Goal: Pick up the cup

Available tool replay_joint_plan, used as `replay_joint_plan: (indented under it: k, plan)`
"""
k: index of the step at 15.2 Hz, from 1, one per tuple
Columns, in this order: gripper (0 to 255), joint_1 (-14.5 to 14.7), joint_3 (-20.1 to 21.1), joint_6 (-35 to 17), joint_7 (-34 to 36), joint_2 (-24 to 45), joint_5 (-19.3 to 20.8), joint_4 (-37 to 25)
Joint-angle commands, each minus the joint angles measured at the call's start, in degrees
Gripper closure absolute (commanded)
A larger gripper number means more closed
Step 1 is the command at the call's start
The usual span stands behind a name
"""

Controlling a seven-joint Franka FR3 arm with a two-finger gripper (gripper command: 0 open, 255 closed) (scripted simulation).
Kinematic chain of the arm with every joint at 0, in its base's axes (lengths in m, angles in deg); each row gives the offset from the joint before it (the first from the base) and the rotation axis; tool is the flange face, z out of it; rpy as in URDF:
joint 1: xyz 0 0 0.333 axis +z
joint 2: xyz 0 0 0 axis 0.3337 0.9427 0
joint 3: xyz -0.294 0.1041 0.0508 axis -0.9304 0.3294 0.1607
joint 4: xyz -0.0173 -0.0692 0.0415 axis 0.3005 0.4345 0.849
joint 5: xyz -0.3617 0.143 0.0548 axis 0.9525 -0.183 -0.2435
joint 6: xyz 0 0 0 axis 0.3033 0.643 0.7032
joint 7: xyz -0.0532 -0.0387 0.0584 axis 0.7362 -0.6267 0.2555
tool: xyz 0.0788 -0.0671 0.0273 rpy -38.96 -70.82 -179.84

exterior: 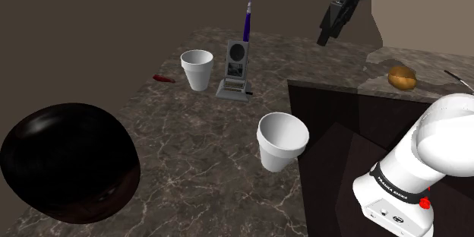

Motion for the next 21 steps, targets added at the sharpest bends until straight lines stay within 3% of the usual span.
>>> replay_joint_plan:
  k: [1, 11, 18, 21]
  plan:
    - [0, 0.0, 0.0, 0.0, 0.0, 0.0, 0.0, 0.0]
    - [0, 6.2, 9.0, -10.3, 8.4, -5.4, -9.8, 14.0]
    - [0, 11.8, 17.1, -19.4, 14.5, -4.5, -18.0, 20.2]
    - [0, 12.3, 18.1, -21.7, 14.7, -3.9, -18.9, 21.7]
